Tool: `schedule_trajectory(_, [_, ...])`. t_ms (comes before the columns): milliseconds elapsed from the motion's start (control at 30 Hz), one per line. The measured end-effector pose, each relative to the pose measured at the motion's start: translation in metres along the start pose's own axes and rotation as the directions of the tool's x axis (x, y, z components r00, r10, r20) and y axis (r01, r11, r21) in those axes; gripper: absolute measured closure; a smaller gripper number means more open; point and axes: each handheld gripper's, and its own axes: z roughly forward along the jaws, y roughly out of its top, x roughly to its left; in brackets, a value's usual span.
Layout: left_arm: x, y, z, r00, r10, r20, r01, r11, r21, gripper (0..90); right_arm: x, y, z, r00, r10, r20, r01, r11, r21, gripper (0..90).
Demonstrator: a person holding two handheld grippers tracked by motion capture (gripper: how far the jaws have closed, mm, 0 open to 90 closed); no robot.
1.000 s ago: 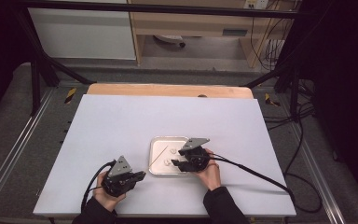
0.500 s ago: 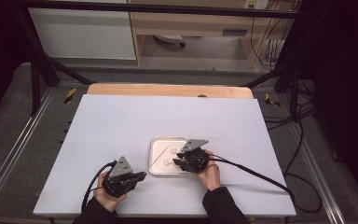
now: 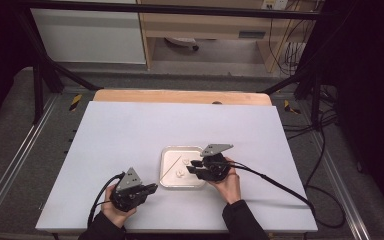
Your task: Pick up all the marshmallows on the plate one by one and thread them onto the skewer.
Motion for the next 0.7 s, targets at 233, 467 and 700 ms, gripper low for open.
schedule_trajectory(233, [-0.001, 0.000, -0.001, 1.0000, 0.005, 0.002, -0.005, 0.9999, -0.013, 88.0, 0.001, 0.007, -0.015, 0.9981, 0.040, -0.047, -0.042, 0.998, -0.055, 69.8])
schedule_trajectory(467, [-0.002, 0.000, -0.001, 0.9999, 0.010, 0.005, -0.009, 0.9996, -0.025, 88.1, 0.002, 0.014, -0.026, 0.9933, 0.072, -0.090, -0.082, 0.990, -0.113, 70.0])
schedule_trajectory(700, [-0.003, 0.001, -0.002, 0.9999, 0.014, 0.007, -0.014, 0.9993, -0.036, 88.1, 0.001, 0.020, -0.036, 0.9853, 0.108, -0.133, -0.129, 0.978, -0.163, 70.2])
